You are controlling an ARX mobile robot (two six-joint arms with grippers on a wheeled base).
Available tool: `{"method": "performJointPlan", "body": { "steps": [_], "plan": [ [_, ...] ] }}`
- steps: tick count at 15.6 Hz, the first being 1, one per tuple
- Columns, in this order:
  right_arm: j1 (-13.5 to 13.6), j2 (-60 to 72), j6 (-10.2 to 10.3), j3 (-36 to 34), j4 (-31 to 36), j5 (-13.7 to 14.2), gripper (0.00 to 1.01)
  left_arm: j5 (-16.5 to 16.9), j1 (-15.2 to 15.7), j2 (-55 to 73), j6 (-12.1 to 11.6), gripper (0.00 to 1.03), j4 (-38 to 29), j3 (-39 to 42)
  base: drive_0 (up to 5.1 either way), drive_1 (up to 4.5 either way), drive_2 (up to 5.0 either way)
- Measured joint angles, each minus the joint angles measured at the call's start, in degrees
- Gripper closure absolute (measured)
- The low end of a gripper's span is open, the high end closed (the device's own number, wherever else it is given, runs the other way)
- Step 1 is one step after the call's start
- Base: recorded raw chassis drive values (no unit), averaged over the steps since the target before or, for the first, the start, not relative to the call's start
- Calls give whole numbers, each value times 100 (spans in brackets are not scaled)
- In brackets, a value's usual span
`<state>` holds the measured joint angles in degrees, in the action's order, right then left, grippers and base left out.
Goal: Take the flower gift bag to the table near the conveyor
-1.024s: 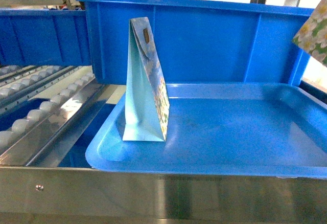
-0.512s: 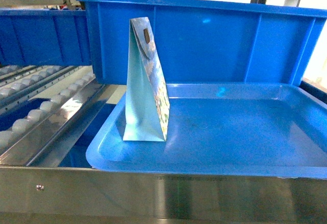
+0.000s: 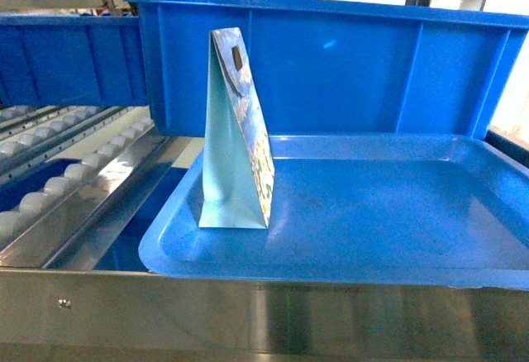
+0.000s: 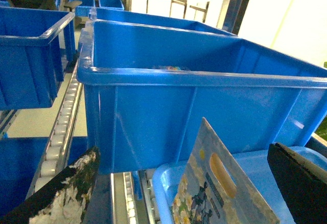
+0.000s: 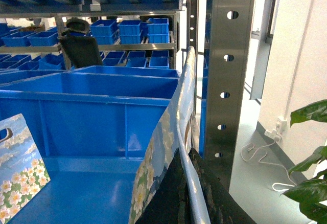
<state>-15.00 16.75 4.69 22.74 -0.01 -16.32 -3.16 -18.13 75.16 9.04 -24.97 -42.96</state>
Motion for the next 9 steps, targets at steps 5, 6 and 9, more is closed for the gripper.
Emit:
{"method": "performJointPlan", "body": {
  "steps": [5,6,9],
  "plan": [
    [0,-2,2,0,4,0,99,-306,-319,238,15,5,48,-173,0,0,0],
    [0,-2,2,0,2,0,99,-426,-570,444,17,5,131,-330,0,0,0],
    [0,-4,2,0,2,2,99,-765,-831,848,144,5,415,-688,0,0,0]
  ]
}}
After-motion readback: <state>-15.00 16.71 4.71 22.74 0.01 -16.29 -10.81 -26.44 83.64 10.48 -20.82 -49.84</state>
